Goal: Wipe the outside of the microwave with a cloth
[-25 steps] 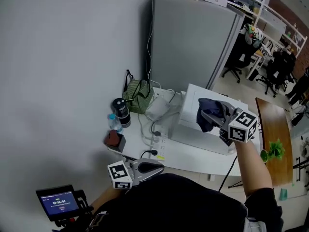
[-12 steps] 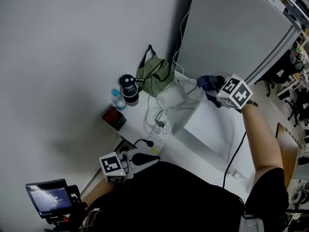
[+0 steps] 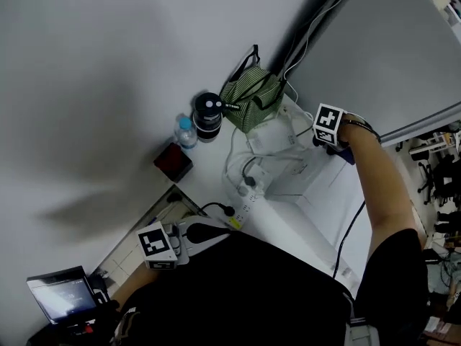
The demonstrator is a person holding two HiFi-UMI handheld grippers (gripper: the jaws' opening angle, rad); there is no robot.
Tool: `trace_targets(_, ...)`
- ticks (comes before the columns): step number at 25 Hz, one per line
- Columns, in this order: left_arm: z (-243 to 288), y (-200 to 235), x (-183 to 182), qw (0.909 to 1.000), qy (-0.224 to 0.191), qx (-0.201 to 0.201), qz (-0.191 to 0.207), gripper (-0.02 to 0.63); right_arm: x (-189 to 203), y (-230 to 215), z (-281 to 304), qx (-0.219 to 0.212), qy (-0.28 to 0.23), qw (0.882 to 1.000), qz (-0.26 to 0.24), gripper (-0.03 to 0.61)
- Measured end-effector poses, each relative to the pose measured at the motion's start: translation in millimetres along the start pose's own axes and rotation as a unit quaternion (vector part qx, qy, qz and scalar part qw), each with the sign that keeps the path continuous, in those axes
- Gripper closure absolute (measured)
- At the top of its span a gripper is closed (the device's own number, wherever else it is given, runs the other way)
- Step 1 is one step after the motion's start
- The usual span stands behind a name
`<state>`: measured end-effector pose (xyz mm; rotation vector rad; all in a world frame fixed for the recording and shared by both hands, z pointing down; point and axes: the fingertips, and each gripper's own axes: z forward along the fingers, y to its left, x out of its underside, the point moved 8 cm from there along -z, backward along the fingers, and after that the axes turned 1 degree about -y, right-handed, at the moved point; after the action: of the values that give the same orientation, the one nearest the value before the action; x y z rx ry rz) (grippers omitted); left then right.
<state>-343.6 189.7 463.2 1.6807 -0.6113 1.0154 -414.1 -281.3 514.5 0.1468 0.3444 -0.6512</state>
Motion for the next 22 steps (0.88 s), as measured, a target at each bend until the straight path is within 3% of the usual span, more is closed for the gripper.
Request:
trace_targets(3, -4.7, 1.7, -0.2, 0.9998, -0.005, -0.020, -0.004, 0.611, -16.4, -6.2, 28.6, -0.011, 0.075, 0.997, -0.016, 0.433)
trace_targets(9, -17.2, 10.0, 10.9, 0.9974, -0.022, -0.067, -0.016, 0.611, -46.7, -10.2, 88.0, -0.040, 0.156, 0.986, -0.054, 0.434)
trace_targets(18, -25.7, 11.2, 23.0, 0.9956, -0.009, -0.085, -0.038, 0.611, -69.9, -7.1, 146.6, -0.066, 0.158, 0.985, -0.032, 0.438)
trace_targets(20, -25.3, 10.5, 19.0, 0.9960, -0.008, -0.082, -0.033, 0.611, -67.1, -6.6, 135.0, -0.072, 0.156, 0.984, -0.039, 0.436)
trace_targets(22, -22.6, 9.0, 11.4, 0.9970, -0.009, -0.073, -0.023, 0.611, -63.2, -7.6, 100.0, -0.087, 0.122, 0.988, -0.040, 0.434)
